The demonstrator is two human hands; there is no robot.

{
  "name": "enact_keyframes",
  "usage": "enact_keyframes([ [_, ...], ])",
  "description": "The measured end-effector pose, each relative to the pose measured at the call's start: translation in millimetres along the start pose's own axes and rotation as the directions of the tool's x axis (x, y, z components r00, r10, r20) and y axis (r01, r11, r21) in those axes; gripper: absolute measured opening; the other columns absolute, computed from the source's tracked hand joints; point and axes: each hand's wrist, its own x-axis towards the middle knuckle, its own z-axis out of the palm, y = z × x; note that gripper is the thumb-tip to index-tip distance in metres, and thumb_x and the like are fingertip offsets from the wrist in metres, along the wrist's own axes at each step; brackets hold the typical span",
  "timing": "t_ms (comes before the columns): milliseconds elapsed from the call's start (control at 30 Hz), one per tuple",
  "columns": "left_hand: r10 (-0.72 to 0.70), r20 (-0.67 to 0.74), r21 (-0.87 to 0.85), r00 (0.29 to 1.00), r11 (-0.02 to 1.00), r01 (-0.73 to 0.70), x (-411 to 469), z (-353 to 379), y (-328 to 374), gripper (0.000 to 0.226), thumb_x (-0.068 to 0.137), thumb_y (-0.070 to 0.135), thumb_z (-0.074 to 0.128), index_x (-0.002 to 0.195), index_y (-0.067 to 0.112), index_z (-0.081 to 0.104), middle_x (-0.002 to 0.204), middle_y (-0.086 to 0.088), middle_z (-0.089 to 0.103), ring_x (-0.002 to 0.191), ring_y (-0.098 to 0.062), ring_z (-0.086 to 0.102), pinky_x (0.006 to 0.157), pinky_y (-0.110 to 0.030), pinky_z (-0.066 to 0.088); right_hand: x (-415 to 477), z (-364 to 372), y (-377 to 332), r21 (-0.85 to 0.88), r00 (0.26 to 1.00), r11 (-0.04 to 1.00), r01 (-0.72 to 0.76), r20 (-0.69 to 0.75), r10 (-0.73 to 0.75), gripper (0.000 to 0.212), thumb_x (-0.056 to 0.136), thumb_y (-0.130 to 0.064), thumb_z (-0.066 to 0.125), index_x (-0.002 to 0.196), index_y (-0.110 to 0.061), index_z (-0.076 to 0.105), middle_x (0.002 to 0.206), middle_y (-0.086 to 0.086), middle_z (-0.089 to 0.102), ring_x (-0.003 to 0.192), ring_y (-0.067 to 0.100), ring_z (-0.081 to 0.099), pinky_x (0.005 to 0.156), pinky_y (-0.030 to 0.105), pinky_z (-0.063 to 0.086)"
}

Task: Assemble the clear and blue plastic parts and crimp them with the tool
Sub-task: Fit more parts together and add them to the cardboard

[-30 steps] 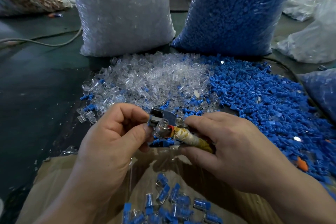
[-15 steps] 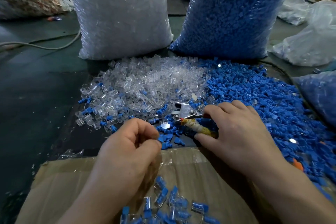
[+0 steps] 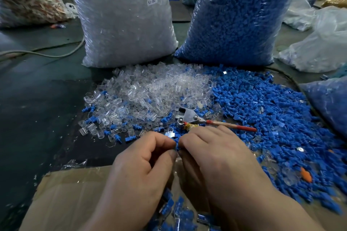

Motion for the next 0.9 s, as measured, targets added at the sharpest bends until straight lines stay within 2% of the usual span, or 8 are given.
enact_keyframes([
  [133,-0.029,0.0,-0.104,1.0,0.994,0.029,2.1,-3.8,2.1,0.012,0.085,0.047,0.058,0.093,0.047,0.067,0.068,0.013,0.069,0.057,0.002,0.06,0.054,-0.014,0.049,1.0,-0.7,-0.6,0.067,0.999,0.997,0.023,-0.033,-0.021,0.028,0.096,-0.036,0.04,0.089,-0.022,0.063,0.083,-0.006,0.06,0.076,0.018,0.057,0.068,0.039,0.049],
  [233,-0.052,0.053,-0.102,0.997,0.993,0.058,5.8,-10.1,2.1,0.048,0.071,0.069,0.047,0.081,0.025,0.065,0.058,0.004,0.059,0.052,-0.001,0.051,0.049,-0.017,0.044,1.9,0.1,-2.5,0.089,0.993,0.993,0.079,-0.093,-0.07,0.027,0.096,-0.032,0.043,0.091,-0.018,0.066,0.088,-0.003,0.063,0.08,0.021,0.058,0.069,0.039,0.048],
  [367,-0.08,0.109,-0.172,0.991,0.98,0.098,7.6,-16.4,5.6,0.049,0.075,0.066,0.05,0.073,0.018,0.06,0.052,0.007,0.046,0.049,-0.003,0.043,0.044,-0.015,0.036,2.3,0.6,-6.9,0.138,0.986,0.983,0.119,-0.134,-0.1,0.025,0.098,-0.027,0.045,0.089,-0.013,0.064,0.086,0.0,0.06,0.079,0.021,0.055,0.07,0.037,0.046],
  [500,0.048,0.156,-0.225,0.987,0.974,-0.011,5.8,-18.5,5.8,0.04,0.081,0.067,0.055,0.077,0.029,0.064,0.054,0.01,0.051,0.049,-0.003,0.045,0.046,-0.018,0.037,0.9,-5.0,-14.8,0.391,0.994,0.914,-0.111,0.03,0.108,0.028,0.095,-0.046,0.038,0.08,-0.026,0.052,0.073,-0.01,0.051,0.067,0.007,0.046,0.061,0.029,0.037],
  [600,0.252,0.119,-0.104,0.96,0.965,-0.24,4.2,-17.7,7.1,0.02,0.085,0.055,0.056,0.086,0.036,0.064,0.072,0.006,0.062,0.06,-0.007,0.056,0.052,-0.017,0.045,3.4,-9.5,-17.2,0.776,0.872,0.407,-0.482,0.382,0.305,0.024,0.079,-0.041,0.049,0.066,-0.021,0.052,0.055,-0.008,0.048,0.053,0.006,0.042,0.052,0.03,0.035],
  [700,0.348,0.123,-0.026,0.929,0.937,-0.348,3.9,-18.3,9.8,0.012,0.09,0.048,0.056,0.09,0.038,0.063,0.085,0.007,0.064,0.074,-0.016,0.063,0.059,-0.019,0.048,5.3,-14.4,-14.2,0.769,0.748,-0.013,-0.64,0.626,0.222,0.019,0.075,-0.026,0.05,0.056,-0.021,0.05,0.05,-0.001,0.042,0.047,0.014,0.033,0.043,0.024,0.025],
  [767,0.33,0.152,0.021,0.932,0.941,-0.337,4.4,-22.0,10.8,0.014,0.088,0.05,0.057,0.091,0.038,0.064,0.087,0.008,0.065,0.077,-0.016,0.064,0.061,-0.019,0.049,5.0,-17.5,-9.8,0.734,0.726,0.04,-0.678,0.661,0.189,0.021,0.077,-0.028,0.051,0.058,-0.021,0.054,0.051,-0.001,0.045,0.046,0.014,0.036,0.043,0.024,0.029],
  [900,0.182,0.16,0.2,0.97,0.956,-0.213,8.7,-33.5,4.8,0.015,0.082,0.057,0.062,0.085,0.043,0.064,0.083,0.02,0.069,0.077,-0.002,0.066,0.068,-0.011,0.05,-2.3,-11.5,5.1,0.457,0.874,0.747,-0.483,0.307,0.377,0.026,0.086,-0.048,0.051,0.076,-0.024,0.057,0.058,-0.01,0.058,0.047,0.004,0.048,0.048,0.028,0.041],
])
